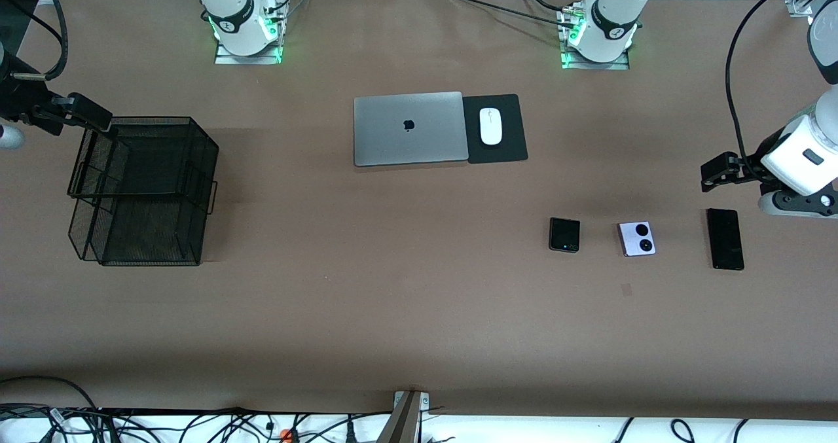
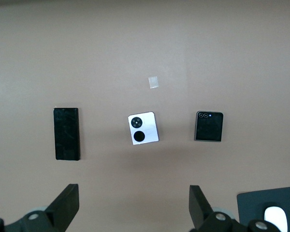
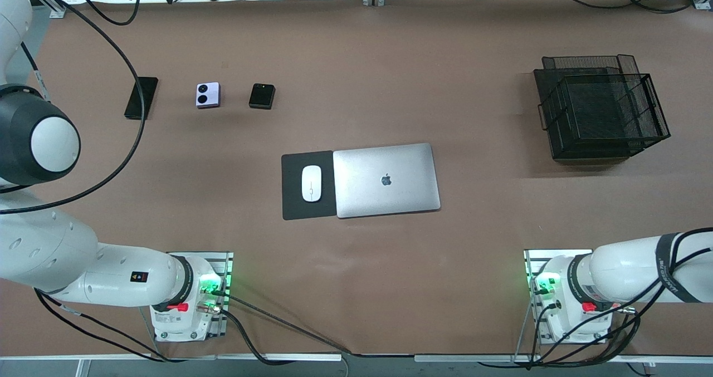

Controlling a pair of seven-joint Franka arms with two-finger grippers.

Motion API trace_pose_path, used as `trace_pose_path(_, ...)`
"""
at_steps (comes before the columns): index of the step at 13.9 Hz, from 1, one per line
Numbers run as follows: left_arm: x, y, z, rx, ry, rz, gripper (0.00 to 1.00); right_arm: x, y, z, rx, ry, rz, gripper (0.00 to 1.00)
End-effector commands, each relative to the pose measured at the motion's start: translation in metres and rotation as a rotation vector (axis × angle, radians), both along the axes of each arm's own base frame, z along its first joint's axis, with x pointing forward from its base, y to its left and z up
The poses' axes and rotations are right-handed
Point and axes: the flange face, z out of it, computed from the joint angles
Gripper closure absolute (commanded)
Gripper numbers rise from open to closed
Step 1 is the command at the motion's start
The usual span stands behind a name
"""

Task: Place phones with both arms
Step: 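Reach the left gripper down to the small black flip phone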

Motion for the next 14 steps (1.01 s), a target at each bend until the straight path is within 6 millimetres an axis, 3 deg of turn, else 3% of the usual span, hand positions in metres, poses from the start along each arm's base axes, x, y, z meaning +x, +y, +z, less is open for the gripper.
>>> trace_pose_path(1,-0.010,-0.004,0.001,-0.009,0.037,-0.034,0.00,-0.002,0.001,0.002,0.016,0.004,-0.008,0.00)
trace_pose_path(4,-0.008,-0.011,-0.008,-0.017,0.053,-0.033,0.00,-0.001,0.000,0.001,0.016,0.004,-0.008,0.00)
trace_pose_path(8,0.017,-0.029,-0.050,-0.152,0.079,-0.011,0.00,-0.001,0.000,0.001,0.016,0.004,-0.008,0.00)
trace_pose_path(10,0.033,-0.051,-0.093,-0.160,0.100,-0.030,0.00,-0.001,0.000,0.001,0.016,0.004,-0.008,0.00)
trace_pose_path(14,0.054,-0.075,-0.180,-0.177,0.144,-0.018,0.00,-0.001,0.001,0.000,0.016,0.007,-0.008,0.00)
